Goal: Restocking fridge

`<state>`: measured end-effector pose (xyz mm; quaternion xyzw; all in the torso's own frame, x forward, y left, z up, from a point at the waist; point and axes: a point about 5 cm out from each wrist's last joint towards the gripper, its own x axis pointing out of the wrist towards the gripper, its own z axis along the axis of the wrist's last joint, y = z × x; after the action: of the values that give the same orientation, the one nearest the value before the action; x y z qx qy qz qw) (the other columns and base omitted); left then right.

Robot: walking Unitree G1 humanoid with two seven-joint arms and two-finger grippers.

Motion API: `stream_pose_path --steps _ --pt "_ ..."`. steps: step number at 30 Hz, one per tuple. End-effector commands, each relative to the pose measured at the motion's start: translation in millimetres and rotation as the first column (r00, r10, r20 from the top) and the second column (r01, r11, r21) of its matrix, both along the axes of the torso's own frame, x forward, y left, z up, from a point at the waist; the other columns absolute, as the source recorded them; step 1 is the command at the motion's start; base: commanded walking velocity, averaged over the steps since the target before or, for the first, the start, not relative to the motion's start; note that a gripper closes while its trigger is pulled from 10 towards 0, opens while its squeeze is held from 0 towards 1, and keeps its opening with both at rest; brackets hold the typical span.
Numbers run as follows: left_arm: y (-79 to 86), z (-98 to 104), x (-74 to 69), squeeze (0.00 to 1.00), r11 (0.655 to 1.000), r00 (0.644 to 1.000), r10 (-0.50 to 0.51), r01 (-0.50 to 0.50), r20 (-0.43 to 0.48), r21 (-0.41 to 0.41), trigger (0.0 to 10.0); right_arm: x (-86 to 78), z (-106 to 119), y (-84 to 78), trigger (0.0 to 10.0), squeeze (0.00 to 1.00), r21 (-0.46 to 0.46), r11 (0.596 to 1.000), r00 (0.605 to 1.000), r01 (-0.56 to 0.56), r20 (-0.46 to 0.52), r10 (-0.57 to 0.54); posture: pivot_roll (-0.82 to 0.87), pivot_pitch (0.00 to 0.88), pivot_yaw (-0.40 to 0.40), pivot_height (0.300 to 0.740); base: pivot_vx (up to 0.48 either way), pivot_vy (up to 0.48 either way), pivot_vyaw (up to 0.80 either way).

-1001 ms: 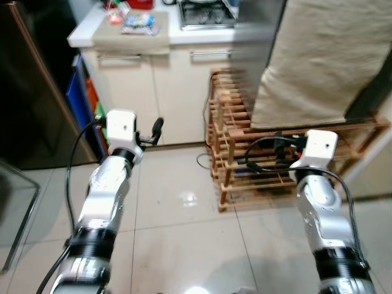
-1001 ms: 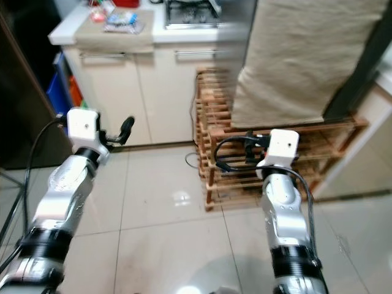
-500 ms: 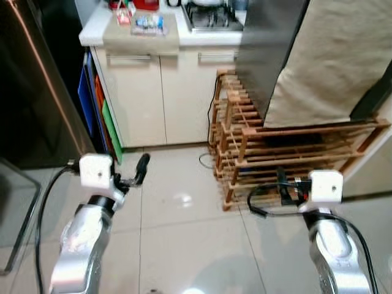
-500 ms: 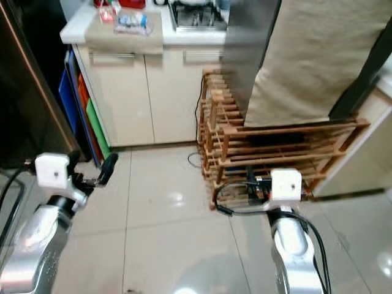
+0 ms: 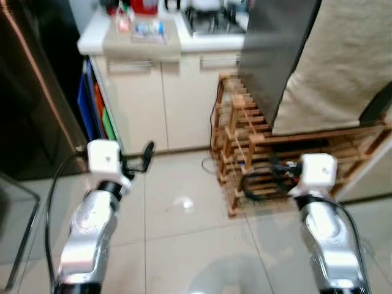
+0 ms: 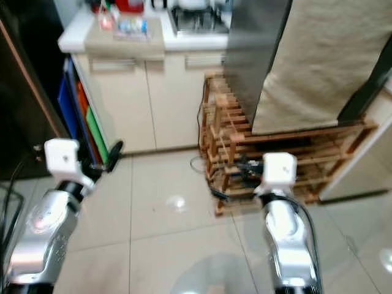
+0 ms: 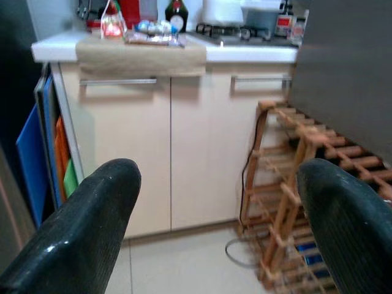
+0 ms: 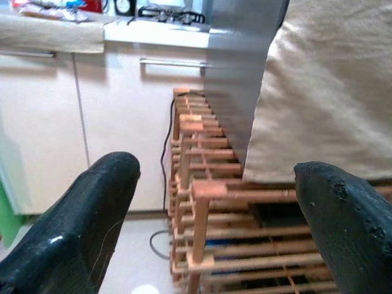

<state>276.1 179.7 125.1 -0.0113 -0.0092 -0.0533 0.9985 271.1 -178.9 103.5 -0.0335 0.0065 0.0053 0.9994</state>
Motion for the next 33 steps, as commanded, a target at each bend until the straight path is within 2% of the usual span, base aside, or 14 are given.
stream_pose_path --steps 1,5,12,16,22,25,26,29,33 --pt "-6.8 3 3.7 0.00 1.000 1.000 -0.020 0.020 0.008 -0.004 10.0 -0.2 -3 -6.1 10.0 0.00 -0.001 1.000 1.000 0.021 -0.017 -0.021 -0.06 0.000 0.021 0.740 0.416 0.000 0.00" --pt "-8.1 7 5.4 0.00 0.999 0.998 -0.049 0.049 0.027 0.004 10.0 0.1 -10 -1.0 10.0 0.00 0.049 0.999 0.999 0.019 -0.050 -0.016 -0.05 0.000 0.022 0.740 0.420 0.000 0.00" --pt "-9.3 16 14.9 0.00 0.998 0.996 -0.062 0.062 0.060 0.000 10.0 1.1 -14 3.3 10.0 0.00 0.056 0.998 0.998 0.012 -0.057 -0.009 -0.06 0.000 0.028 0.740 0.419 0.000 -0.41" --pt "-16.0 24 20.2 0.00 0.994 0.989 -0.113 0.113 0.091 0.008 10.0 2.4 -12 2.8 10.0 0.00 0.052 0.999 0.999 0.012 -0.047 -0.009 -0.07 0.000 0.029 0.740 0.417 0.063 -0.55" --pt "-21.7 20 28.9 0.00 0.988 0.987 -0.152 0.149 0.046 0.047 10.0 1.5 -9 -0.8 10.0 0.00 0.041 0.999 0.999 0.032 -0.025 -0.031 -0.08 0.000 0.030 0.740 0.182 0.134 -0.53" --pt "-18.8 16 32.1 0.00 0.991 0.991 -0.130 0.129 0.025 0.018 10.0 0.0 -9 -2.5 10.0 0.00 0.032 0.998 0.999 0.047 -0.019 -0.046 -0.09 0.000 0.031 0.740 0.000 0.000 -0.54" --pt "-14.9 11 33.2 0.00 0.995 0.996 -0.094 0.094 -0.001 -0.044 10.0 -0.7 -6 -2.6 10.0 0.00 0.001 0.999 0.999 0.046 -0.008 -0.046 -0.09 0.000 0.030 0.740 0.000 0.000 -0.54" --pt "-13.1 2 31.9 0.00 0.990 0.997 -0.067 0.062 -0.037 -0.126 10.0 -0.6 0 -1.5 10.0 0.00 -0.044 0.998 0.999 0.042 0.022 -0.041 -0.10 0.000 0.029 0.740 0.000 0.000 -0.54" --pt "-20.1 -4 27.7 0.00 0.987 0.995 -0.094 0.088 -0.044 -0.131 10.0 0.2 11 -2.7 10.0 0.00 -0.078 0.996 0.997 0.041 0.061 -0.037 -0.10 0.000 0.019 0.740 0.000 0.000 -0.54"
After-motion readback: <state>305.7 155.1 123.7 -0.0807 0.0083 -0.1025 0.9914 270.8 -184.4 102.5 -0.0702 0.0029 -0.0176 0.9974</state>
